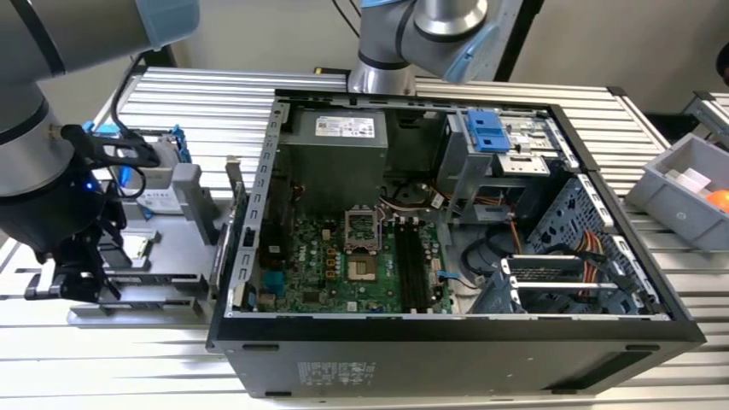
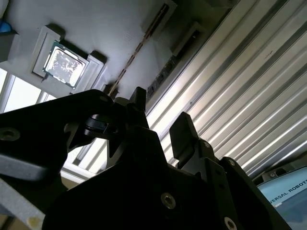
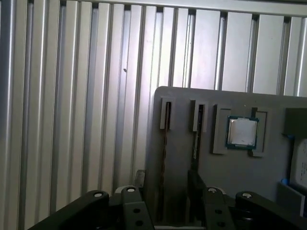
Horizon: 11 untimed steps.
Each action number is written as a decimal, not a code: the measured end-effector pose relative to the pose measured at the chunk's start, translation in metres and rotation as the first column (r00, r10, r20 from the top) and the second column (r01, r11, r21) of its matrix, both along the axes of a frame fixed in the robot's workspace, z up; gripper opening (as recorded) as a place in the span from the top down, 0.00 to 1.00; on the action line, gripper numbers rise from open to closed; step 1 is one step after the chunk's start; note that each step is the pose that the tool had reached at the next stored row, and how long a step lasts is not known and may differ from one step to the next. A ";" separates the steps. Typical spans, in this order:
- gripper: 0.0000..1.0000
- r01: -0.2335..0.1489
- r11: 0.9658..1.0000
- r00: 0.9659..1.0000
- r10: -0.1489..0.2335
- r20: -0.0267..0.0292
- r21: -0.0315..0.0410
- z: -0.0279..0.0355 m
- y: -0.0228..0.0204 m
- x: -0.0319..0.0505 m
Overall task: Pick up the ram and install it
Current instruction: 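Pick up the ram and move it above insertion slot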
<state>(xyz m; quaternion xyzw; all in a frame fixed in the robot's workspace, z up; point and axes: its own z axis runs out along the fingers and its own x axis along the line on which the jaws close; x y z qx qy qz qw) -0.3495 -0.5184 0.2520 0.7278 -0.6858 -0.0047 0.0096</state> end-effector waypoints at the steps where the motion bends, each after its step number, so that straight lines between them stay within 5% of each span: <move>1: 0.00 0.000 1.000 1.000 0.000 0.000 0.000 -0.0008 0.0001 0.0001; 11: 0.00 0.011 1.000 1.000 -0.011 0.000 0.000 -0.0078 0.0001 0.0006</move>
